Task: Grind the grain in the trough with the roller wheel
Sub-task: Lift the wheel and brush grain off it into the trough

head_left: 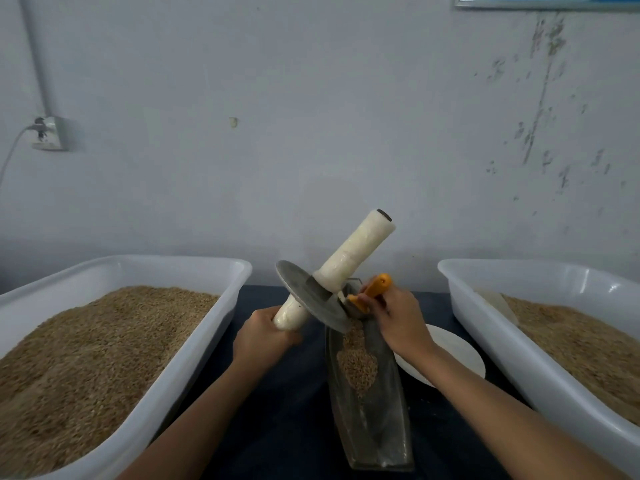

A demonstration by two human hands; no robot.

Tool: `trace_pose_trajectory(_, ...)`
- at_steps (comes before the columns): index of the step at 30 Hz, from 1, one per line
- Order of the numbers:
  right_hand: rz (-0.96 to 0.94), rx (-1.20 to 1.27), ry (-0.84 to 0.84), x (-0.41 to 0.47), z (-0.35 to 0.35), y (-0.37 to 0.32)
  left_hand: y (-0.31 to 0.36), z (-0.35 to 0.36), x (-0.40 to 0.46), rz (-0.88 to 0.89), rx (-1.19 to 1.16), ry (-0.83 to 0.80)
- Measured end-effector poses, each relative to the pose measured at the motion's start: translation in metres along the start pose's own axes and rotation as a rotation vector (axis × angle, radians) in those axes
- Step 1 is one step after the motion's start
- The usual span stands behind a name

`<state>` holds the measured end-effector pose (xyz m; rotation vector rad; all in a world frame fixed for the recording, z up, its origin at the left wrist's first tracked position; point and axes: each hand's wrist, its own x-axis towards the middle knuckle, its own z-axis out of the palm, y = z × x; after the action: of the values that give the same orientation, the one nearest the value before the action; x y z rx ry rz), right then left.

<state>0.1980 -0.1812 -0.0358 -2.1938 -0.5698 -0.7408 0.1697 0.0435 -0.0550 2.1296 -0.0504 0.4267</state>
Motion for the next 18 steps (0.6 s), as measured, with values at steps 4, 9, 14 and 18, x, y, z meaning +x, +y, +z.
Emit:
trace_pose_trajectory(4, 0.034, 0.018, -0.158, -0.002, -0.012, -0.001, 0.000, 0.001, 0.000, 0.021, 0.024, 0.002)
trace_pose_trajectory(9, 0.029, 0.101, -0.278, -0.005, -0.030, -0.011, 0.001, 0.001, -0.002, 0.024, 0.040, 0.016)
trace_pose_trajectory(14, -0.111, 0.123, -0.128, -0.003, -0.035, -0.017, 0.001, 0.001, -0.002, -0.003, 0.027, 0.037)
trace_pose_trajectory(18, -0.072, 0.006, -0.247, -0.002, -0.025, -0.017, 0.002, 0.000, -0.003, -0.023, 0.020, 0.045)
